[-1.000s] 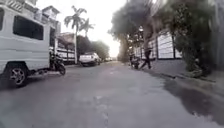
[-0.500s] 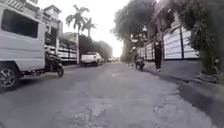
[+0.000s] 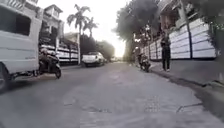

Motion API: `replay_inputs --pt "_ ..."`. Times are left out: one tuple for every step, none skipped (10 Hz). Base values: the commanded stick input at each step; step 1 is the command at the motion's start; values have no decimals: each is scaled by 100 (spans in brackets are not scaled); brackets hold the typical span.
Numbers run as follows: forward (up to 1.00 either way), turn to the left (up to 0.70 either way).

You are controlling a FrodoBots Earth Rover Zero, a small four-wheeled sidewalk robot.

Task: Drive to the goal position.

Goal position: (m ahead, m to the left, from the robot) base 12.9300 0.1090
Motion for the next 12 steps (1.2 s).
replay_inputs --pt "100 2" --pt "100 2" --pt "100 2" --pt "100 2" --pt "100 2" --pt "100 2" --pt "100 2" --pt "100 2" --pt "100 2" --pt "100 -2" --pt "100 -38" --pt "100 -38"
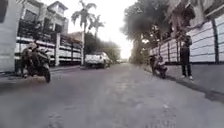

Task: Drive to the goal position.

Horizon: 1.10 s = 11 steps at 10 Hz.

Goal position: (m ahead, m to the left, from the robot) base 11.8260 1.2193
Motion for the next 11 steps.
replay_inputs --pt "100 -38" --pt "100 -9" --pt "100 2" --pt "100 2" --pt "100 2" --pt "100 2" --pt "100 2" --pt "100 -35" --pt "100 -21" --pt "100 -2" --pt "100 2"
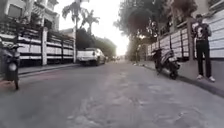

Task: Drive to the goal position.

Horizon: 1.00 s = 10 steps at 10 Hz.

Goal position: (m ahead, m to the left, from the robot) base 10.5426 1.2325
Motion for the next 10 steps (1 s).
replay_inputs --pt "100 2" --pt "100 2" --pt "100 2" --pt "100 2" --pt "100 2" --pt "100 2" --pt "100 2" --pt "100 2" --pt "100 2" --pt "100 2"
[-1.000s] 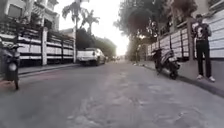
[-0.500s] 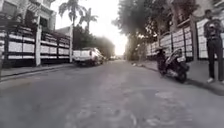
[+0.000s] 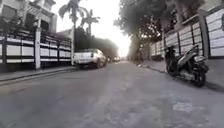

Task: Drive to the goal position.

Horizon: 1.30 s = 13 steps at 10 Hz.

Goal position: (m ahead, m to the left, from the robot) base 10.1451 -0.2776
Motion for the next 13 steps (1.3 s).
replay_inputs --pt "100 2" --pt "100 2" --pt "100 2" --pt "100 -3" --pt "100 -18" --pt "100 -35" --pt "100 -38" --pt "100 -1" --pt "100 2" --pt "100 2" --pt "100 -12" --pt "100 -38" --pt "100 -38"
